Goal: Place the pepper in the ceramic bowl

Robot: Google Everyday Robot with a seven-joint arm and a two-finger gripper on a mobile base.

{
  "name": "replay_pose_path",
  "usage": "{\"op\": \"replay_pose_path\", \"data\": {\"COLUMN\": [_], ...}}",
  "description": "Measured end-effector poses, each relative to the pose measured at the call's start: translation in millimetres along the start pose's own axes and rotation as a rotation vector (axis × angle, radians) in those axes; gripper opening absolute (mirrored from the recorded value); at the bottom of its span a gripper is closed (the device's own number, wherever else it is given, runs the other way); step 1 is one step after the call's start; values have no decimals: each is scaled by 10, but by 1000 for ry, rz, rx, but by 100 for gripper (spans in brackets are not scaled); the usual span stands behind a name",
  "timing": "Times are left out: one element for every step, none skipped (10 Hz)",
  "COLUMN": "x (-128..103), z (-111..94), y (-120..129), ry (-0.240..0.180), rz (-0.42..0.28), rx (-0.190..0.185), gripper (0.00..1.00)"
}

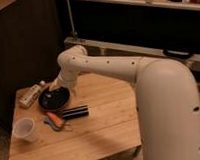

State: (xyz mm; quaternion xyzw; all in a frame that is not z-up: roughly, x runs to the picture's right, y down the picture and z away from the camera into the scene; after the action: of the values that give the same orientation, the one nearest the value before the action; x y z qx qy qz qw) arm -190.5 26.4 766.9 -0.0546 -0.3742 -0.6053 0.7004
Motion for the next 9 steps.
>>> {"op": "replay_pose_path", "data": {"x": [0, 26, 81, 129, 200, 251, 277, 255, 178], "z": [-49, -135, -276, -387, -549, -669, -735, -679, -508], "y": [25, 82, 140, 180, 241, 286, 321, 247, 103], "ry": [-12, -8, 28, 64, 127, 174, 194, 136, 37], "rz": [-96, -209, -321, -384, -468, -516, -545, -572, -594], "rx": [85, 191, 303, 369, 451, 497, 511, 470, 429], "gripper": [80, 80, 80, 80, 80, 80, 80, 72, 60]}}
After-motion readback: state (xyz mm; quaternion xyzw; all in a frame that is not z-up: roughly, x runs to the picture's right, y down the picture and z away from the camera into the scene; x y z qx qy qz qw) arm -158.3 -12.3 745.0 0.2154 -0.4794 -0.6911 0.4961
